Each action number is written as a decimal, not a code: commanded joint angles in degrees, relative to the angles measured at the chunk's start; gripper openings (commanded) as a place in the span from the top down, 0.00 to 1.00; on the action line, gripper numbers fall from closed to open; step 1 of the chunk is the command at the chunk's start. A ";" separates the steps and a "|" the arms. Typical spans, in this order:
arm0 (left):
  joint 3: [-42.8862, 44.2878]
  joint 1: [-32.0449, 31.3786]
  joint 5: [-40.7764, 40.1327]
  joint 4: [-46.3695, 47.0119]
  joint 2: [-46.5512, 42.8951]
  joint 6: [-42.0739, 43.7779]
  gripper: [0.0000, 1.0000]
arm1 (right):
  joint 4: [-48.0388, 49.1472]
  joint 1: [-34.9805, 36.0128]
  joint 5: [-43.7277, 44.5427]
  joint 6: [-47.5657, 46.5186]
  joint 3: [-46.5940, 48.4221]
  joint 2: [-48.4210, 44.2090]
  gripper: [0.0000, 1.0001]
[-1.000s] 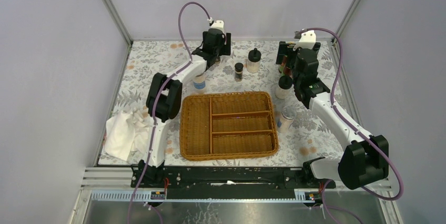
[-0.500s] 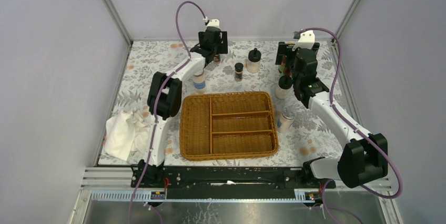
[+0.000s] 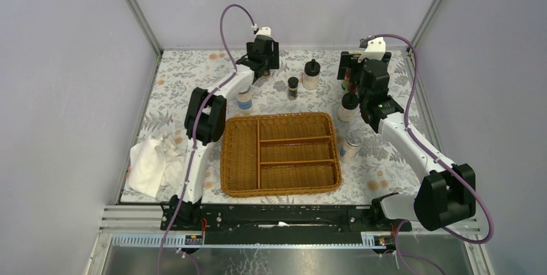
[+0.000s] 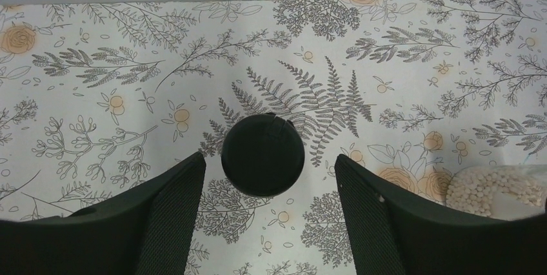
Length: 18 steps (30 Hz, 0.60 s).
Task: Organize the condiment bottles
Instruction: Pick up the bottle from the center of the board.
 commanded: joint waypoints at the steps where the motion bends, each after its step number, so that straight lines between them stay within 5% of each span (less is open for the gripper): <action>1: 2.55 -0.01 -1.56 -0.22 1.27 -0.09 0.23 | 2.62 0.56 -0.72 0.57 0.03 0.14 0.00; 18: 2.05 -0.07 -2.30 1.48 1.85 0.36 0.32 | 2.96 0.57 -0.85 0.88 -0.23 0.83 0.00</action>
